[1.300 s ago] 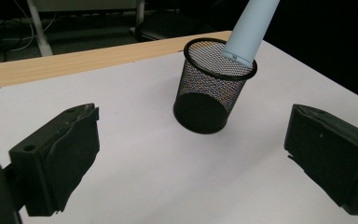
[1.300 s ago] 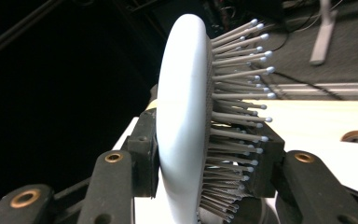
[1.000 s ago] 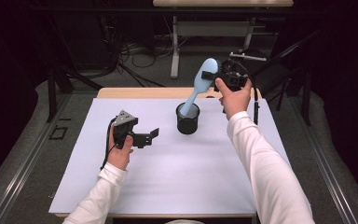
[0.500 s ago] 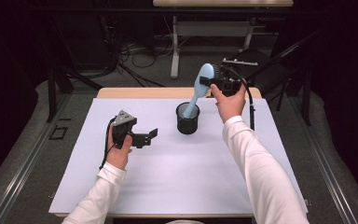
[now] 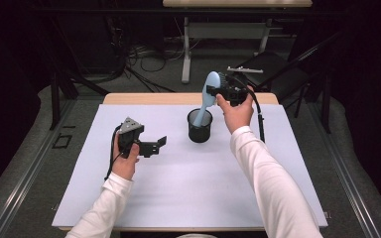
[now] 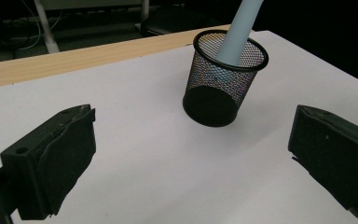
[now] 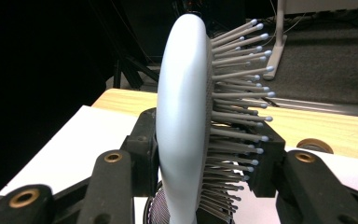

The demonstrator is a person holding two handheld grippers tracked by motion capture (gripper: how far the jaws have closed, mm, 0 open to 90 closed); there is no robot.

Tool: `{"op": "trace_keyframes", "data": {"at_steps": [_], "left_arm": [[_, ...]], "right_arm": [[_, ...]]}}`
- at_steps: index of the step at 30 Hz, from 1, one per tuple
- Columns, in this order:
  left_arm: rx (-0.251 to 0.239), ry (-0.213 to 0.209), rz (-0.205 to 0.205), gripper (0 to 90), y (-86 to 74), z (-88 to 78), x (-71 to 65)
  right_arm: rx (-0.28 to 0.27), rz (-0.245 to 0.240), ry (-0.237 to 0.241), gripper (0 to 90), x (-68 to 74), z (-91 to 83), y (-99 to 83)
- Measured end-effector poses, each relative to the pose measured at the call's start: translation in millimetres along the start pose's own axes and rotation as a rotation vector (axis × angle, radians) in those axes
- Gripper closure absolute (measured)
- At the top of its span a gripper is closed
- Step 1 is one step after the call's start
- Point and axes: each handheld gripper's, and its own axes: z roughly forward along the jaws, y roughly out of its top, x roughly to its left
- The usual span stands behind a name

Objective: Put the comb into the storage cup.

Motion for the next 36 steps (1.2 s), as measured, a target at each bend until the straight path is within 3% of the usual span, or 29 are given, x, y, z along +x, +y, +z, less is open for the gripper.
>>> {"op": "trace_keyframes", "data": {"at_steps": [13,36], "left_arm": [[0.005,0.003,-0.003,0.8,-0.9,1.6,0.8],[0.008,0.003,-0.005,0.8,-1.6,1.7,2.2]], "right_arm": [[-0.002,-0.099,-0.030,53.4,10.6,7.9,-9.2],[0.000,-0.181,-0.043,53.3,24.9,20.4,-20.0]]}}
